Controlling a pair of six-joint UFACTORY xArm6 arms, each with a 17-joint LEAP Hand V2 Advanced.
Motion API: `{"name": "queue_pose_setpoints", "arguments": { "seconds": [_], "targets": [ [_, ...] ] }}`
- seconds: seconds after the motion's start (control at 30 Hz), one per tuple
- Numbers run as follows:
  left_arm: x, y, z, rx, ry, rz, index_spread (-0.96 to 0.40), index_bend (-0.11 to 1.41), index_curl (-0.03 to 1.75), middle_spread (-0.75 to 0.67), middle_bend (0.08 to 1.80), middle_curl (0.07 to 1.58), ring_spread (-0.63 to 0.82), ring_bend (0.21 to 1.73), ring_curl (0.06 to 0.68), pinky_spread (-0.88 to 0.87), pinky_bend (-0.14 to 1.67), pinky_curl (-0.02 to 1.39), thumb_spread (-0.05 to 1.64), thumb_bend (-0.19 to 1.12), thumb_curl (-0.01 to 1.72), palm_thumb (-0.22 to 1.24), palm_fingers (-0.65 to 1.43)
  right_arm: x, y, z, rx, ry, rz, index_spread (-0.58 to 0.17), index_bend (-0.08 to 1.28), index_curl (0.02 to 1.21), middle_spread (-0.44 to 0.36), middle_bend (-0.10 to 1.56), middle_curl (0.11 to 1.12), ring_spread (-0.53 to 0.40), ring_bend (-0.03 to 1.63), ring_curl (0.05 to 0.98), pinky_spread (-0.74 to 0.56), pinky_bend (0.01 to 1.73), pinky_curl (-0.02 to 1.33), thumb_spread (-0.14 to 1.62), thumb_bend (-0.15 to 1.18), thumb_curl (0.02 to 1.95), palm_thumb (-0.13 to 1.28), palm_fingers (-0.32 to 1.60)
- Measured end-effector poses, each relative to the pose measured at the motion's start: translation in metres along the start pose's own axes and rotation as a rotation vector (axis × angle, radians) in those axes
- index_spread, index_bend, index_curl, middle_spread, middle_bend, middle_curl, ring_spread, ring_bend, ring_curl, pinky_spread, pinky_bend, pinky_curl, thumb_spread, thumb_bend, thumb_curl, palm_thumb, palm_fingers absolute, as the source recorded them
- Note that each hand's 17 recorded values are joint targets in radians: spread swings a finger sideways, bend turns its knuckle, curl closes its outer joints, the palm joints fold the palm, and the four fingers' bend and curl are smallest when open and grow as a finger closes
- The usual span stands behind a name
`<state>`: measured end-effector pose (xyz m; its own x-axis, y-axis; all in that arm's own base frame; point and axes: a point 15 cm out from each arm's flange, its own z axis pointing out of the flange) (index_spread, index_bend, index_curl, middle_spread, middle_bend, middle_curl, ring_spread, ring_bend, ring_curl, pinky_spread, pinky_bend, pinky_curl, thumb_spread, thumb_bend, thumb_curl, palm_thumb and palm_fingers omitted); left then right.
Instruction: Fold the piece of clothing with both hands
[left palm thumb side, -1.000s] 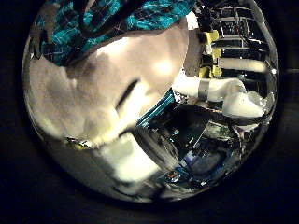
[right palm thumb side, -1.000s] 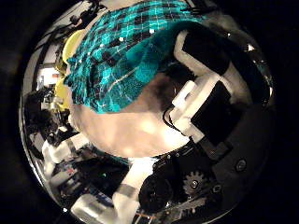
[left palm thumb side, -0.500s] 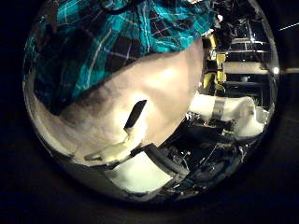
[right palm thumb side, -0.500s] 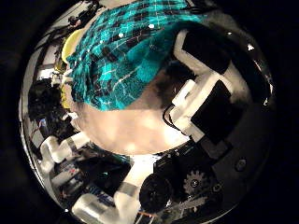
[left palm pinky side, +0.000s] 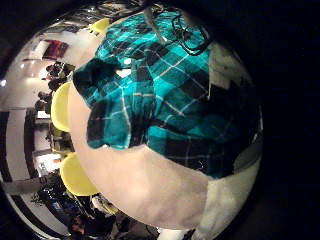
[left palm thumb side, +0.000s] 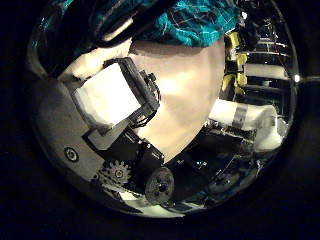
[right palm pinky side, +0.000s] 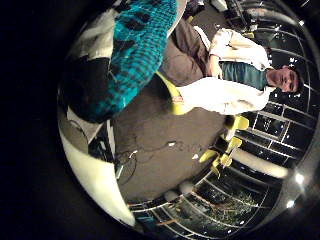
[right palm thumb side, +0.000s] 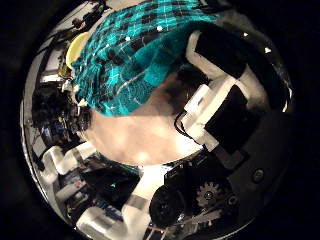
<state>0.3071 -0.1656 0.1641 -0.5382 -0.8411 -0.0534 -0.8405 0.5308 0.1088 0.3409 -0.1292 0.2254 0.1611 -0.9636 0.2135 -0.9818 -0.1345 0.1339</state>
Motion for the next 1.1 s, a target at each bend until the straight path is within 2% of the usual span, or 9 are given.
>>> {"name": "queue_pose_setpoints", "arguments": {
  "seconds": [0.37, 0.5, 0.67, 0.8, 0.97, 1.1],
  "targets": [
    [-0.003, 0.038, -0.071, 0.035, 0.035, -0.002, -0.64, 0.38, 0.74, -0.59, 0.93, 0.63, -0.58, 1.01, 0.422, -0.71, 1.00, 0.60, 1.04, -0.02, 0.30, 0.58, 1.16, 0.003, 0.004, -0.021, 0.057, -0.018, 0.000, -0.408, 0.81, 1.02, -0.177, 1.20, 0.82, -0.246, 1.31, 0.729, -0.28, 1.19, 0.92, 1.37, -0.01, 0.52, 0.91, 0.99],
    [-0.015, 0.036, -0.105, 0.072, 0.035, -0.025, -0.66, 0.37, 0.75, -0.59, 0.93, 0.63, -0.58, 1.02, 0.428, -0.71, 1.01, 0.59, 1.04, -0.02, 0.29, 0.58, 1.16, -0.005, 0.010, -0.029, 0.046, -0.048, -0.009, -0.413, 0.78, 1.03, -0.172, 1.19, 0.80, -0.244, 1.29, 0.716, -0.29, 1.16, 0.91, 1.37, -0.01, 0.52, 0.90, 1.02],
    [-0.051, 0.012, -0.149, 0.141, 0.021, -0.089, -0.67, 0.36, 0.77, -0.59, 0.94, 0.62, -0.58, 1.01, 0.433, -0.71, 1.01, 0.58, 1.04, -0.02, 0.29, 0.58, 1.16, -0.007, -0.011, -0.055, 0.098, -0.040, -0.025, -0.418, 0.75, 1.03, -0.170, 1.16, 0.79, -0.242, 1.27, 0.704, -0.29, 1.14, 0.91, 1.36, -0.01, 0.52, 0.91, 1.05],
    [-0.094, -0.015, -0.167, 0.157, 0.005, -0.153, -0.68, 0.35, 0.78, -0.58, 0.95, 0.62, -0.58, 1.01, 0.437, -0.71, 1.01, 0.58, 1.04, -0.02, 0.29, 0.58, 1.16, 0.000, -0.043, -0.077, 0.133, -0.053, -0.014, -0.421, 0.73, 1.04, -0.163, 1.15, 0.78, -0.241, 1.26, 0.698, -0.30, 1.12, 0.91, 1.36, 0.00, 0.52, 0.92, 1.07],
    [-0.128, -0.060, -0.169, 0.167, -0.007, -0.194, -0.69, 0.34, 0.80, -0.58, 0.96, 0.62, -0.58, 1.01, 0.439, -0.71, 1.02, 0.57, 1.05, -0.02, 0.28, 0.58, 1.16, 0.006, -0.095, -0.090, 0.138, -0.092, -0.003, -0.426, 0.72, 1.05, -0.156, 1.15, 0.78, -0.242, 1.26, 0.693, -0.30, 1.11, 0.92, 1.35, 0.00, 0.52, 0.93, 1.08],
    [-0.156, -0.096, -0.159, 0.161, -0.031, -0.216, -0.69, 0.33, 0.81, -0.58, 0.96, 0.61, -0.58, 1.01, 0.442, -0.71, 1.02, 0.57, 1.05, -0.02, 0.28, 0.58, 1.16, 0.008, -0.141, -0.095, 0.137, -0.103, 0.006, -0.430, 0.72, 1.05, -0.153, 1.15, 0.78, -0.243, 1.27, 0.692, -0.29, 1.11, 0.92, 1.35, -0.01, 0.53, 0.94, 1.08]
  ]
}}
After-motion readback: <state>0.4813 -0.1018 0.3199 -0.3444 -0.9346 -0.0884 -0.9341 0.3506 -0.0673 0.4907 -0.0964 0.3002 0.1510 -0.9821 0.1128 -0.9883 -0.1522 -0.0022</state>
